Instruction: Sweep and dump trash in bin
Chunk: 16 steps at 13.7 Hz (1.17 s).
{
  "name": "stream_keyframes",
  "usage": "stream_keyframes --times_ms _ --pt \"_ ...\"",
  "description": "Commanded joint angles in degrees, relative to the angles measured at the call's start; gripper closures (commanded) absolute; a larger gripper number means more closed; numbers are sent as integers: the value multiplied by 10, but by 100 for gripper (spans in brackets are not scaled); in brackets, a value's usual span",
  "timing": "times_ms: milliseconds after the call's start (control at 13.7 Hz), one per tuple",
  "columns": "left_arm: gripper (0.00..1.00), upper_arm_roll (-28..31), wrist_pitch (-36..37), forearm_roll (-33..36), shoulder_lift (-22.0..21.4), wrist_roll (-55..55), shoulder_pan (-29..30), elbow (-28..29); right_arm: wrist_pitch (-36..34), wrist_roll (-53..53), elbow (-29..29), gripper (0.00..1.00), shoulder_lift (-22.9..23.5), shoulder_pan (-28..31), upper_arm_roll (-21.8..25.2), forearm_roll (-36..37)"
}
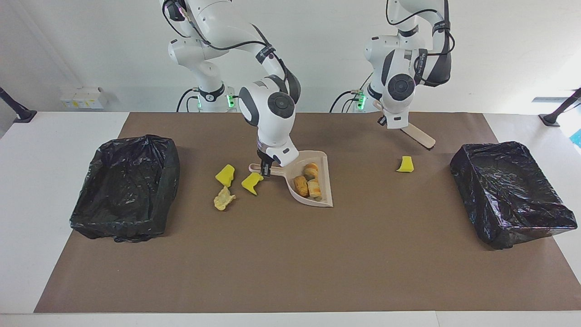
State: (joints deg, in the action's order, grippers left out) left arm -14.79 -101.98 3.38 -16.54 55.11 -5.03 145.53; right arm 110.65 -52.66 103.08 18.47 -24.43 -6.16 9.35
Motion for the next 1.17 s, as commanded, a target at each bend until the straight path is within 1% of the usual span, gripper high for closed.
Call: stream_keyframes --times_ms 0,146,291,437,583,656,801,874,947,1020,1093 --pt "100 -5 -73 -34 18 -32 7 4 12 -3 22 100 -14 3 -3 4" --pt "100 -5 -125 -48 34 -66 6 -2 12 -4 23 100 -14 2 -3 4" --pt "100 -5 -131 -67 74 -83 4 -53 13 -3 25 100 -14 3 -3 4" --pt "100 -6 -166 -79 97 -173 -2 -78 13 -3 25 100 -14 3 -3 4" --pt "100 -7 -197 -102 104 -213 -13 -82 14 -2 25 100 -14 3 -3 4" --pt "100 -7 -209 -103 114 -256 -19 -86 14 2 25 100 -14 3 -3 4" --pt "100 -8 -225 -103 177 -300 -40 -130 14 3 25 100 -14 3 -3 4" --pt "100 -8 -227 -103 193 -312 -45 -150 14 3 25 100 -14 3 -3 4" --pt "100 -10 -227 -104 199 -329 -50 -162 14 3 25 100 -14 3 -3 4" --pt "100 -10 -228 -109 201 -353 -70 -168 14 4 25 100 -14 3 -3 4" --pt "100 -10 -231 -127 201 -373 -91 -173 14 4 25 100 -14 3 -3 4"
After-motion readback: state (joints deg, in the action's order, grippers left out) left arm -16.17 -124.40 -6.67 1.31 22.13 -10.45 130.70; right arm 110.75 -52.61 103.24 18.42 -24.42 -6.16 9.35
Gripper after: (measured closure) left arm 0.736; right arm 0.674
